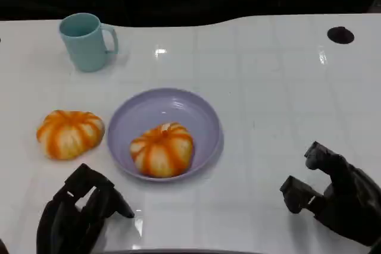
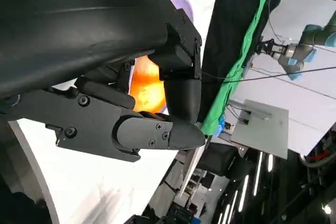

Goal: Grasp the bread from the table and place it into the plate.

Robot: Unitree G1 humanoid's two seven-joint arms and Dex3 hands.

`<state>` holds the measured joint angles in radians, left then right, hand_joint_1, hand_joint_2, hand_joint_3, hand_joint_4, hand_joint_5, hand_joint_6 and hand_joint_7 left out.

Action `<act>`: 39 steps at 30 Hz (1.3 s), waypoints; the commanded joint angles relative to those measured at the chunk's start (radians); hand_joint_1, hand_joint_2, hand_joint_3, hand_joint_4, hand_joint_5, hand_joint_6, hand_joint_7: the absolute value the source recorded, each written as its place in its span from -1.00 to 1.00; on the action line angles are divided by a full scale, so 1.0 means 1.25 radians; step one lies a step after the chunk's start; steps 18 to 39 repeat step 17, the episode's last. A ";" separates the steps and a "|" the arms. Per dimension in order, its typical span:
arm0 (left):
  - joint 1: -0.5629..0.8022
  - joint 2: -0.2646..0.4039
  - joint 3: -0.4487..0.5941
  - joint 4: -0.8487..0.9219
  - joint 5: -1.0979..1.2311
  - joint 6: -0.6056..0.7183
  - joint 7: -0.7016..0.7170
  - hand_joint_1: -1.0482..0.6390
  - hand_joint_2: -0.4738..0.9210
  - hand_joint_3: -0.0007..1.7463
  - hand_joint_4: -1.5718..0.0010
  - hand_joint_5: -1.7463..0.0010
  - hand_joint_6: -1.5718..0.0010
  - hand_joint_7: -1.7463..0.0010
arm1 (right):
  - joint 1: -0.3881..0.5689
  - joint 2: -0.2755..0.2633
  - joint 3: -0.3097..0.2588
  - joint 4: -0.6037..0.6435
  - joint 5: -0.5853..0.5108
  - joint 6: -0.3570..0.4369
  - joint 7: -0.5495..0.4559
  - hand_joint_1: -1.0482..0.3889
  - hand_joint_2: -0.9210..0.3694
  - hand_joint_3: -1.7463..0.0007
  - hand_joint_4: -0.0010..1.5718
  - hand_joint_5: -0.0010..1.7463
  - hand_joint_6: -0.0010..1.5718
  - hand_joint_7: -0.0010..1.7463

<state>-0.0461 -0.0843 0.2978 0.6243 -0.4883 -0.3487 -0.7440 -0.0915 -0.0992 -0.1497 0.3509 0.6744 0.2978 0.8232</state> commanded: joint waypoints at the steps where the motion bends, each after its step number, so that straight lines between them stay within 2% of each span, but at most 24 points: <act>1: 0.011 0.012 0.001 -0.013 -0.001 -0.002 0.006 -0.45 1.00 -0.72 0.21 -1.00 0.37 -0.77 | -0.001 0.002 -0.013 0.002 -0.013 -0.009 0.000 -0.29 -1.00 0.61 -0.06 1.00 -0.35 1.00; 10: 0.001 0.015 0.005 -0.002 -0.001 -0.009 0.009 -0.44 1.00 -0.71 0.20 -1.00 0.37 -0.78 | -0.021 0.016 -0.027 0.028 -0.023 -0.013 0.001 -0.29 -1.00 0.63 -0.02 1.00 -0.31 1.00; 17: -0.012 0.020 0.014 0.020 -0.014 -0.004 -0.010 -0.44 1.00 -0.70 0.19 -1.00 0.36 -0.77 | -0.015 0.024 -0.019 0.031 -0.054 -0.061 0.014 -0.29 -1.00 0.54 -0.02 1.00 -0.31 1.00; 39: -0.012 0.020 0.014 0.020 -0.014 -0.004 -0.010 -0.44 1.00 -0.70 0.19 -1.00 0.36 -0.77 | -0.015 0.024 -0.019 0.031 -0.054 -0.061 0.014 -0.29 -1.00 0.54 -0.02 1.00 -0.31 1.00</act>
